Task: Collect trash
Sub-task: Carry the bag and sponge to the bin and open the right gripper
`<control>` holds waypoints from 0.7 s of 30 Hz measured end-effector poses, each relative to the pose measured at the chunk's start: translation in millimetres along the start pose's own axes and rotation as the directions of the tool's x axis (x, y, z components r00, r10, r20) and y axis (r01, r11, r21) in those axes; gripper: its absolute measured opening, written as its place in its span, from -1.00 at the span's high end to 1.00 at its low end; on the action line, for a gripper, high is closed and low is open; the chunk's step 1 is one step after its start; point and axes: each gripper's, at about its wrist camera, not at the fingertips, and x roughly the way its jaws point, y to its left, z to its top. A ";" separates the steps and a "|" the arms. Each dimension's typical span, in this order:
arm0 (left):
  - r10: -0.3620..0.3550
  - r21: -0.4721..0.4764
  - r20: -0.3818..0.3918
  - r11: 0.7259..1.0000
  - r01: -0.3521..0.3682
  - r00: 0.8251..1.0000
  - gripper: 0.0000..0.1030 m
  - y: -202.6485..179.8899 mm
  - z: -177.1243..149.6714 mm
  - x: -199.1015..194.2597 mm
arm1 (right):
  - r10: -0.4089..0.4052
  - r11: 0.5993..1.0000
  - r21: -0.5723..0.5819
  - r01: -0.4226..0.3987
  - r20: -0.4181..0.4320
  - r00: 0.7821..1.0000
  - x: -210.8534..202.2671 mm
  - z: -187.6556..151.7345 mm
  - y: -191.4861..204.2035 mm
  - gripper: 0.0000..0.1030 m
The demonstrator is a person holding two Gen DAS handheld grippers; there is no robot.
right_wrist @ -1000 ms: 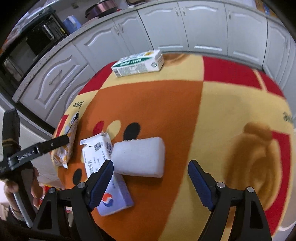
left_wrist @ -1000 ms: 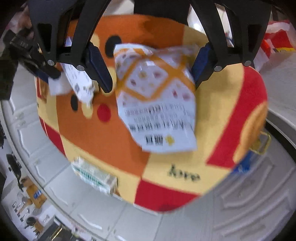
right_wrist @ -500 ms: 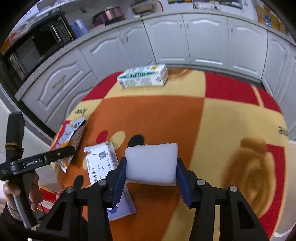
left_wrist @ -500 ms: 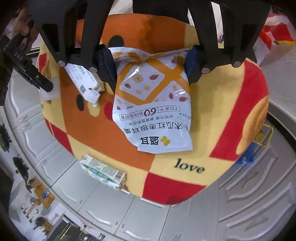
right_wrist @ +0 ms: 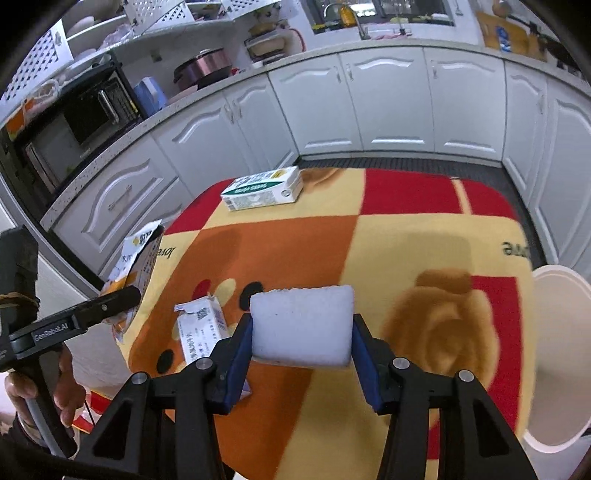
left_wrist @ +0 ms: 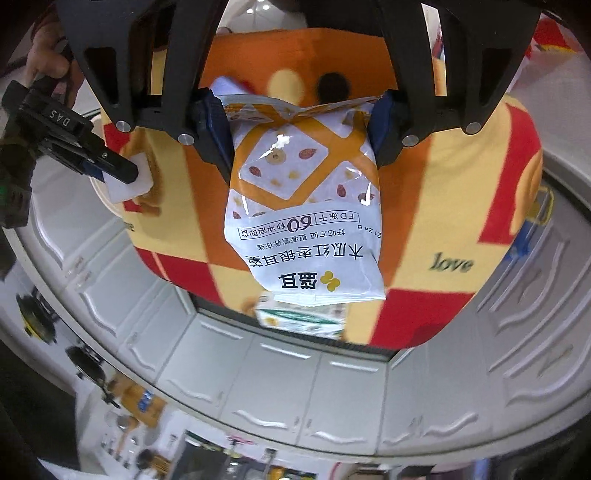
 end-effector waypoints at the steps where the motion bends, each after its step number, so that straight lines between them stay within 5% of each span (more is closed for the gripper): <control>1: 0.001 0.013 0.004 1.000 -0.001 1.000 -0.18 -6.3 1.2 -0.2 | -0.006 1.000 0.004 0.006 0.006 1.000 -3.6 -0.7 -3.6 0.05; 21: -0.072 0.287 -0.024 0.955 0.076 0.997 -0.18 -156.9 1.3 32.3 | -0.197 0.965 0.187 0.183 0.061 0.978 -76.0 -30.1 -115.2 0.04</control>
